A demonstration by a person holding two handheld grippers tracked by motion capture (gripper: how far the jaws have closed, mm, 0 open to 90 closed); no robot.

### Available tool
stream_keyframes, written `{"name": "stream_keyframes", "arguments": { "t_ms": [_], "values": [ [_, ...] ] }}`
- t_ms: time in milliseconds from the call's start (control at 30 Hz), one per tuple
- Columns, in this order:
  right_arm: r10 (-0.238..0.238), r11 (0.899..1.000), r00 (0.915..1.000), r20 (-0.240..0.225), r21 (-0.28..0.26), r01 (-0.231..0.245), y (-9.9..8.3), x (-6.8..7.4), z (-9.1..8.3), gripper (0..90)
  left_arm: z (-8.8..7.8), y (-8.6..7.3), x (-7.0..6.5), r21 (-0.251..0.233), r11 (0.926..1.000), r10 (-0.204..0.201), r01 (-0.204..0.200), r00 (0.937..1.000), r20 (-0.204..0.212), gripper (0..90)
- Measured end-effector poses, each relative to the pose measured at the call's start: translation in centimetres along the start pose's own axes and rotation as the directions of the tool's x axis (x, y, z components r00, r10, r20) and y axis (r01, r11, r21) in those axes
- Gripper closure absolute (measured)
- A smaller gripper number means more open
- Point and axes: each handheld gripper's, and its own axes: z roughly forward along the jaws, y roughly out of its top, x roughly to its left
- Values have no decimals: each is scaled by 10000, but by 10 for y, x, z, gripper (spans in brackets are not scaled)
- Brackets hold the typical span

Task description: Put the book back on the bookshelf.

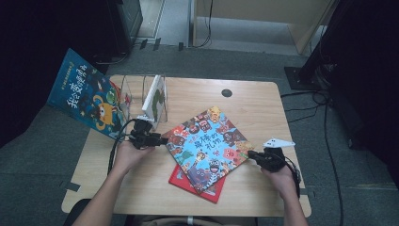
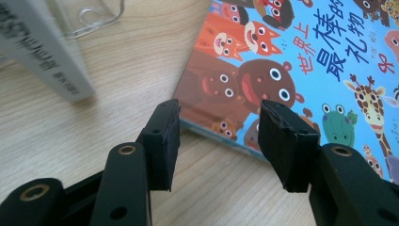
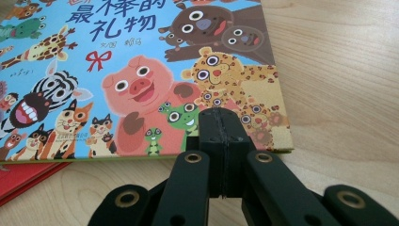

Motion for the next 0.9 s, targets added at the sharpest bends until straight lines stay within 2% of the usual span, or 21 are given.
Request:
{"name": "stream_keyframes", "arguments": {
  "t_ms": [133,300,400,533,667,700,767,833,900],
  "values": [
    [53,10000,10000,-20,24,-53,-2,0,-2,897,4,4,0,96,10000,11,-11,10000,-9,487],
    [-21,9998,10000,18,186,21,-5,0,-2,896,4,9,4,-59,10000,4,-4,10000,-29,481],
    [-62,9997,10000,-2,224,62,-6,2,-2,896,6,12,5,-125,9999,-50,51,9999,114,480],
    [-96,9997,9999,-37,240,97,-7,4,-1,894,9,15,3,-96,9998,164,-164,9999,-10,479],
    [-100,9996,9999,-57,273,102,-7,5,-1,890,12,17,3,83,9993,362,-360,9988,-325,458],
    [-100,9996,9999,-57,273,102,-7,5,-1,890,12,17,3,83,9993,362,-360,9988,-325,458],
    [-109,9996,9999,-46,272,110,-7,6,-1,884,19,17,7,453,9986,281,-272,9994,-201,459],
    [-137,9996,9999,-23,252,137,-7,8,-1,883,21,17,6,453,9986,260,-255,9996,-103,464],
    [-146,9996,9999,-38,223,147,-8,7,-1,883,22,18,4,479,9981,405,-396,9990,-185,460]
  ]
}}
